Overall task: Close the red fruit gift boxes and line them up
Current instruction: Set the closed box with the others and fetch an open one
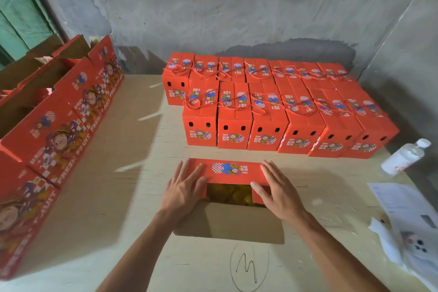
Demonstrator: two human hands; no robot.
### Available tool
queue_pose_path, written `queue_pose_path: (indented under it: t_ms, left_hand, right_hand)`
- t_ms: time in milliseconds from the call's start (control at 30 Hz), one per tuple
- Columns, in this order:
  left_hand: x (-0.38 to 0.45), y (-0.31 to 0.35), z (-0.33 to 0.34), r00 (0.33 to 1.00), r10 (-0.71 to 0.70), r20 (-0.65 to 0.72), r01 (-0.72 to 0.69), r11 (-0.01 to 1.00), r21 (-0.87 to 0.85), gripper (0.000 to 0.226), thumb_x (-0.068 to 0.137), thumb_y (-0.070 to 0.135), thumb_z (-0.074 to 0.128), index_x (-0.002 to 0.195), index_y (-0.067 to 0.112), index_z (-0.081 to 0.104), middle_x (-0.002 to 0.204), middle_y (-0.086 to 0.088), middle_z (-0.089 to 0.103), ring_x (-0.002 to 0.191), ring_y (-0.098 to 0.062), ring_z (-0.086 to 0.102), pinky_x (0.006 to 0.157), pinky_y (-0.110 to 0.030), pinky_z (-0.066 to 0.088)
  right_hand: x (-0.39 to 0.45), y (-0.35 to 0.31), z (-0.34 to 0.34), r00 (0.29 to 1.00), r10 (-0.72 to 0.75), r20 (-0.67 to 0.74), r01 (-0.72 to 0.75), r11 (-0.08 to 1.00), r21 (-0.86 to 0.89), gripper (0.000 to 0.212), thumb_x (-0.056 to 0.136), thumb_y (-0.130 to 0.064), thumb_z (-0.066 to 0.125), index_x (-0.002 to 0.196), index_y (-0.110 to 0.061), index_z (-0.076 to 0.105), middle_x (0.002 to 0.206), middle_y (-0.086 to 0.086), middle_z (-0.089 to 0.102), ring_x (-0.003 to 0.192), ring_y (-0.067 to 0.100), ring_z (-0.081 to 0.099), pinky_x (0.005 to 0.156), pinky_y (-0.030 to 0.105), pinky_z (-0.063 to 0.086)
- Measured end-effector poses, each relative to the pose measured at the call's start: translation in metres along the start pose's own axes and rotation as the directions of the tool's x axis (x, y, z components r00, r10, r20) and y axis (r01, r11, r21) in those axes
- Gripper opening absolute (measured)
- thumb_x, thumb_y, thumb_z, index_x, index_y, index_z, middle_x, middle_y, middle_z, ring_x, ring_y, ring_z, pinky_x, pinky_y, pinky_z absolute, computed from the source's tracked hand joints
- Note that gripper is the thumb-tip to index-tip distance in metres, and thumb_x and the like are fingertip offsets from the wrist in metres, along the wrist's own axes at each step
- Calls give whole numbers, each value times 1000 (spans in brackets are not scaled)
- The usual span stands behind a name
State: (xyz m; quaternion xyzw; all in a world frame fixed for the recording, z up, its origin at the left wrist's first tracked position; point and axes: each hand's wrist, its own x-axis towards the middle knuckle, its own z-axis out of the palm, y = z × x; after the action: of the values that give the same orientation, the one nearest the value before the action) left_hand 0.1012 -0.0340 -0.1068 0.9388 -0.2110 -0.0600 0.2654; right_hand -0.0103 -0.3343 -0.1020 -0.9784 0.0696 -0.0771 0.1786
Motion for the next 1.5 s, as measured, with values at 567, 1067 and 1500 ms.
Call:
queue_pose_path:
  t_ms: [567, 1067, 1500]
  left_hand:
    - [55, 1, -27, 957, 219, 192, -219, 975, -22, 101, 63, 100, 51, 145, 40, 56, 157, 5, 43, 146, -17, 38, 120, -46, 35]
    - [60, 10, -27, 909, 416, 13, -413, 898, 152, 73, 87, 79, 43, 130, 27, 71, 122, 0, 70, 110, -24, 68, 88, -41, 58]
    - [63, -1, -32, 881, 383, 278, -432, 891, 142, 58, 105, 54, 29, 160, 36, 27, 164, -6, 31, 153, -24, 25, 125, -46, 25]
  right_hand:
    - [29, 3, -31, 987, -119, 111, 144, 954, -262, 99, 85, -87, 38, 151, -14, 45, 153, -3, 45, 142, 13, 39, 106, 31, 48]
    - [30, 2, -20, 955, -271, -122, 209, 904, -372, 75, 92, -66, 52, 116, 2, 74, 117, 14, 75, 111, 29, 72, 86, 39, 62]
    - [36, 5, -24, 932, -342, -117, 268, 871, -411, 56, 85, -53, 74, 112, -4, 78, 112, 9, 78, 103, 25, 75, 80, 34, 64]
